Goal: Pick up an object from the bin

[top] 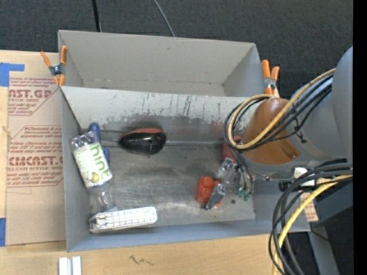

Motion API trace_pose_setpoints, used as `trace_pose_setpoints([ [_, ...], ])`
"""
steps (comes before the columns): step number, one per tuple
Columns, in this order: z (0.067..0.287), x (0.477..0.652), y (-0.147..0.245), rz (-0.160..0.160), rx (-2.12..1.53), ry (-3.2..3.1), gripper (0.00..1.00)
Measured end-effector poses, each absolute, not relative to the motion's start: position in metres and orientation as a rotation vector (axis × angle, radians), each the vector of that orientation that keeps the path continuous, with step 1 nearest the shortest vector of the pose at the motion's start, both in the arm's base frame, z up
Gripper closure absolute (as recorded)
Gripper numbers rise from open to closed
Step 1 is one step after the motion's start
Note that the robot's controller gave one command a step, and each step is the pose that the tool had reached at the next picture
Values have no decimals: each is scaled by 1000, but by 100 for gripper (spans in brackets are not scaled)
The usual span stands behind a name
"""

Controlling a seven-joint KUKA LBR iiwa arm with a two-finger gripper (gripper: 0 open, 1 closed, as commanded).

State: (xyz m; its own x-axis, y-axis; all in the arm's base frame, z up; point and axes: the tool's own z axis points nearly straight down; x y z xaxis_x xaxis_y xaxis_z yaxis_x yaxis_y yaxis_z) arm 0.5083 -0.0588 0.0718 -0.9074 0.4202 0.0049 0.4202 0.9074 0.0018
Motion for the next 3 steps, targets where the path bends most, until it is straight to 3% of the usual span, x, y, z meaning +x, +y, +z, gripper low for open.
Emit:
trace_pose_setpoints([
  [3,101,508,-60,-1,-678,-3067,100],
])
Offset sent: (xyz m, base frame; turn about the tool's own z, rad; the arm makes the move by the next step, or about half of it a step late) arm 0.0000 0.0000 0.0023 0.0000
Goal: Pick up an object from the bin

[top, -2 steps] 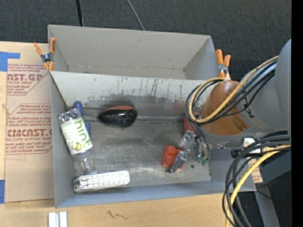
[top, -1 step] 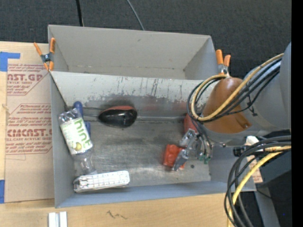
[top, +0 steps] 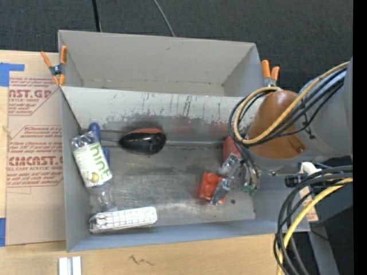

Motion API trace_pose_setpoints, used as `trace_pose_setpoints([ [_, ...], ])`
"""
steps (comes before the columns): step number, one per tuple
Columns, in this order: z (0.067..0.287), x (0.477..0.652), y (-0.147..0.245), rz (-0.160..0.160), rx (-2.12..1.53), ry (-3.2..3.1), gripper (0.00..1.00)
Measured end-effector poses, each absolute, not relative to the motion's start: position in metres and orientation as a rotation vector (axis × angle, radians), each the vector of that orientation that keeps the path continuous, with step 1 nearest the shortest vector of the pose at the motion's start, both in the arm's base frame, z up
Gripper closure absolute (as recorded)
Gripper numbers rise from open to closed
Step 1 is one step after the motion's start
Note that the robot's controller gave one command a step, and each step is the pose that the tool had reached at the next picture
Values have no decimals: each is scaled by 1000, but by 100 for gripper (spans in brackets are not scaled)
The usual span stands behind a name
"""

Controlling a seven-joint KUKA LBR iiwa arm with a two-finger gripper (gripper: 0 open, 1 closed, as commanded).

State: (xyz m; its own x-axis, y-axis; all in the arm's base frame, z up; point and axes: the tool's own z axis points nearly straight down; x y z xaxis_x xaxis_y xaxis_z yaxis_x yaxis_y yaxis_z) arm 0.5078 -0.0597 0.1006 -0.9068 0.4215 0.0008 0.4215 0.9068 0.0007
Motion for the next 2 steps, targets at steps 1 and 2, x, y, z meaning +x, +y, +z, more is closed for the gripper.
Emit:
trace_pose_setpoints([
  [1,109,508,-60,-1,-678,-3067,100],
  [2,119,507,-59,-1,-678,-3067,100],
])
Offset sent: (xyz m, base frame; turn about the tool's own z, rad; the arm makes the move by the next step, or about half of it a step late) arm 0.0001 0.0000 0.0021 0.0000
